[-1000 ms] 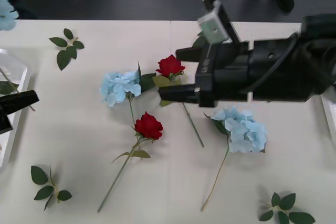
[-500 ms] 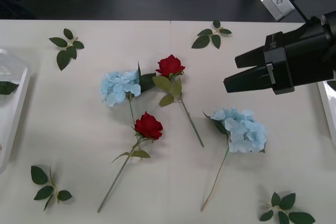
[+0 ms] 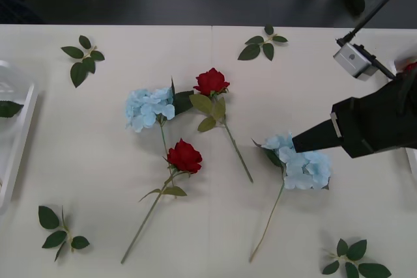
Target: Put the red flowers into the right box and the blue flowers into the left box
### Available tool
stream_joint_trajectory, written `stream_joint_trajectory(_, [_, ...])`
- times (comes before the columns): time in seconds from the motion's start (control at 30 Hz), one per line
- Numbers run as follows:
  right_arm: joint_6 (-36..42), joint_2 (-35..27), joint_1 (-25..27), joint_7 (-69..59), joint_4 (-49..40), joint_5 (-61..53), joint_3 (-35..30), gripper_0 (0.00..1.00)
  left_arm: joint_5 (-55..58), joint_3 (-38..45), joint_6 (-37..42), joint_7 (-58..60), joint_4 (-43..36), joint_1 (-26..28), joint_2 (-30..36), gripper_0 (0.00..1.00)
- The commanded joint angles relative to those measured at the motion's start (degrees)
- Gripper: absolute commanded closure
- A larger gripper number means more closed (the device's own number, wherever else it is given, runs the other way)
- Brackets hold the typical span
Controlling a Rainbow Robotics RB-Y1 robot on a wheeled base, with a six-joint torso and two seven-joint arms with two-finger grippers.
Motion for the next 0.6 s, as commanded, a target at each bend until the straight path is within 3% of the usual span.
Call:
stream_joint_trajectory(0.03, [-0.3, -0.4, 6.1, -8.6, -4.3, 5.7, 0.4, 0.00, -4.0, -1.0, -0.3, 1.5, 5.0, -4.2, 3.1, 0.98])
stream_joint_trajectory(0.27, [-0.4, -0.1, 16.8, -10.9, -8.0, 16.6, 0.9, 0.00, -11.7, -3.7, -0.3, 1.0, 11.8, -8.5, 5.6, 0.98])
stream_joint_trajectory(0.5, [-1.4, 4.5, 25.4, -10.4, -10.5, 26.5, 1.0, 0.00, -16.6, -5.8, -0.4, 0.8, 12.0, -8.8, 5.5, 0.94])
stream_joint_trajectory(0.53, [-1.4, 5.4, 26.3, -10.4, -10.6, 27.4, 1.1, 0.00, -16.5, -6.0, -0.4, 0.8, 12.0, -8.8, 5.6, 0.91])
stream_joint_trajectory(0.6, [-1.7, 6.8, 27.4, -10.7, -10.7, 29.4, 1.9, 0.00, -15.9, -6.2, -0.4, 0.8, 12.0, -8.8, 5.5, 0.67])
